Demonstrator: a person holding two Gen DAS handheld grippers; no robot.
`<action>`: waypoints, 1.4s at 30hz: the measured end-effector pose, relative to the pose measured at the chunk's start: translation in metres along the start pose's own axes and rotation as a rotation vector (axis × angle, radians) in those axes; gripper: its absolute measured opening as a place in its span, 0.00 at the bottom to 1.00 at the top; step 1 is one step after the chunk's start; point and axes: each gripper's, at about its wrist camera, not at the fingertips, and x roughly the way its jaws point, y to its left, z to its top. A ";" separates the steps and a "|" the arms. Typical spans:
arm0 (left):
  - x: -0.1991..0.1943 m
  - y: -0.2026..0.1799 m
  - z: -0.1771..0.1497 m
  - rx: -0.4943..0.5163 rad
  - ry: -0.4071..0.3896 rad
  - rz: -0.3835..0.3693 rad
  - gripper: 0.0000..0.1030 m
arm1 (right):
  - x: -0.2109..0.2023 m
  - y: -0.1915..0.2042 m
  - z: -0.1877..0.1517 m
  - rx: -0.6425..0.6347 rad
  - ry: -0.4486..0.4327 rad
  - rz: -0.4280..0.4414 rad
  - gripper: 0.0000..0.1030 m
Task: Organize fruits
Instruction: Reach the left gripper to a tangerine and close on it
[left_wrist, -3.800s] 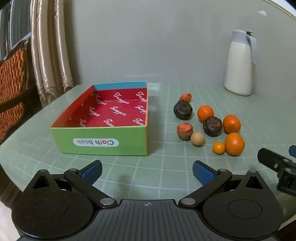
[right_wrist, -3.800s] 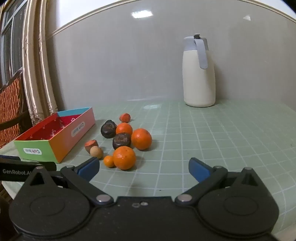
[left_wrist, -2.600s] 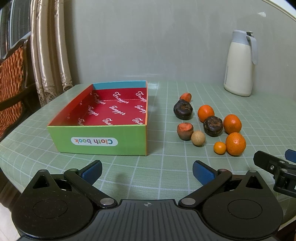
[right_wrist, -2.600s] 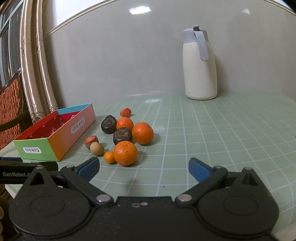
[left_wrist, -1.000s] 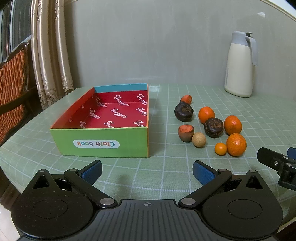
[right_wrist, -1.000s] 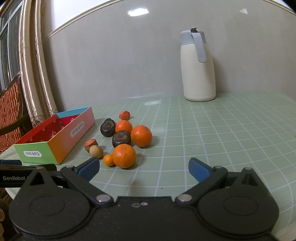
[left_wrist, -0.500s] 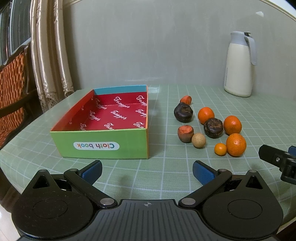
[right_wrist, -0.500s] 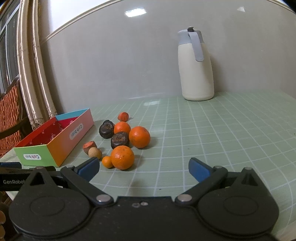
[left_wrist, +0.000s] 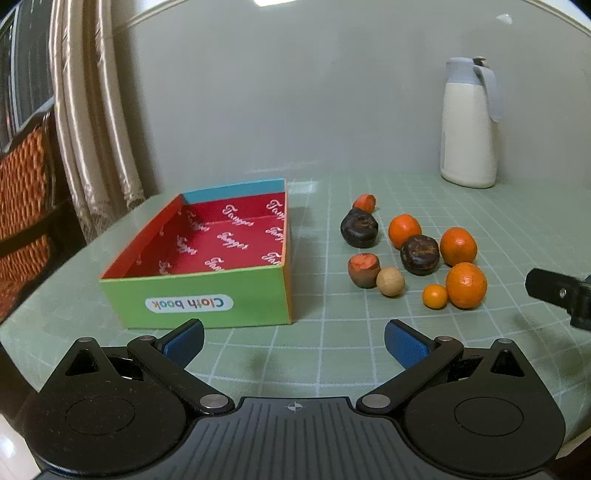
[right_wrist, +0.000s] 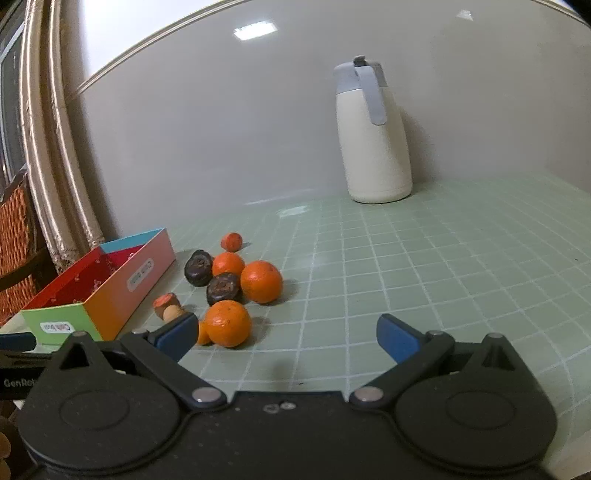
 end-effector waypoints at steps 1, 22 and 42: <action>-0.001 -0.001 0.000 0.010 -0.005 0.002 1.00 | -0.001 -0.001 0.000 0.004 -0.002 -0.005 1.00; -0.007 -0.116 0.027 0.415 -0.191 -0.069 0.99 | -0.035 -0.066 0.011 0.152 -0.096 -0.185 1.00; 0.028 -0.137 0.023 0.401 -0.080 -0.175 0.66 | -0.045 -0.089 0.010 0.236 -0.117 -0.167 1.00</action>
